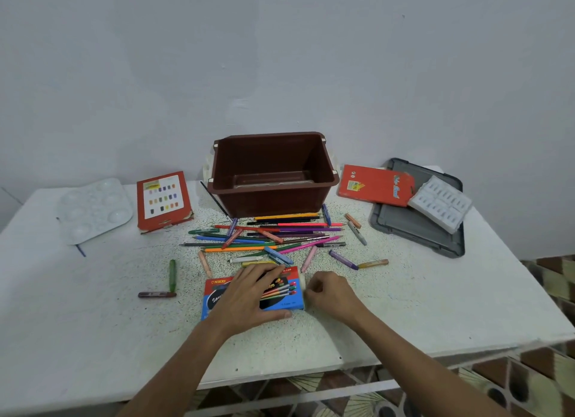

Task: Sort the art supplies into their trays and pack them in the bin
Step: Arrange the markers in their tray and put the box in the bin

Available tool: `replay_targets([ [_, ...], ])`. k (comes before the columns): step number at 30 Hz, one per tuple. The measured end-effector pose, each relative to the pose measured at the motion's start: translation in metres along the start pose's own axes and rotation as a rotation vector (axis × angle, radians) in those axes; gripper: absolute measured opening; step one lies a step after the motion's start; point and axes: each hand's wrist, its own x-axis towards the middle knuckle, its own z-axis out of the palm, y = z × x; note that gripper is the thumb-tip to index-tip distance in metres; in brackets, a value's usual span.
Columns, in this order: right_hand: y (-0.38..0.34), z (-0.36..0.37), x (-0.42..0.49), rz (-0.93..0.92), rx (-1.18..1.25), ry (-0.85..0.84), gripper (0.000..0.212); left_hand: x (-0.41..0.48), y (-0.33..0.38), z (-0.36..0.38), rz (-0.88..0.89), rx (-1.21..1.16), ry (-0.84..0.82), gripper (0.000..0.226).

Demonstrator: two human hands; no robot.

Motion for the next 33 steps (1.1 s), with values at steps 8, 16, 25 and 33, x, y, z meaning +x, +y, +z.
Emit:
replay_targets([
  [8,-0.008,0.004,-0.019,0.066,0.605,0.037,0.008,0.001,0.0,-0.001,-0.001,-0.007,0.007,0.096],
  [16,-0.019,-0.005,-0.025,0.228,1.066,-0.057,0.024,0.003,0.001,-0.003,0.02,-0.022,0.035,0.093],
  [25,-0.019,-0.001,-0.021,0.209,0.878,0.006,0.025,0.003,-0.002,0.0,0.011,-0.01,-0.008,0.095],
  [33,-0.01,0.008,-0.024,0.051,0.587,0.104,0.012,0.004,-0.003,0.005,0.002,0.014,-0.037,0.093],
])
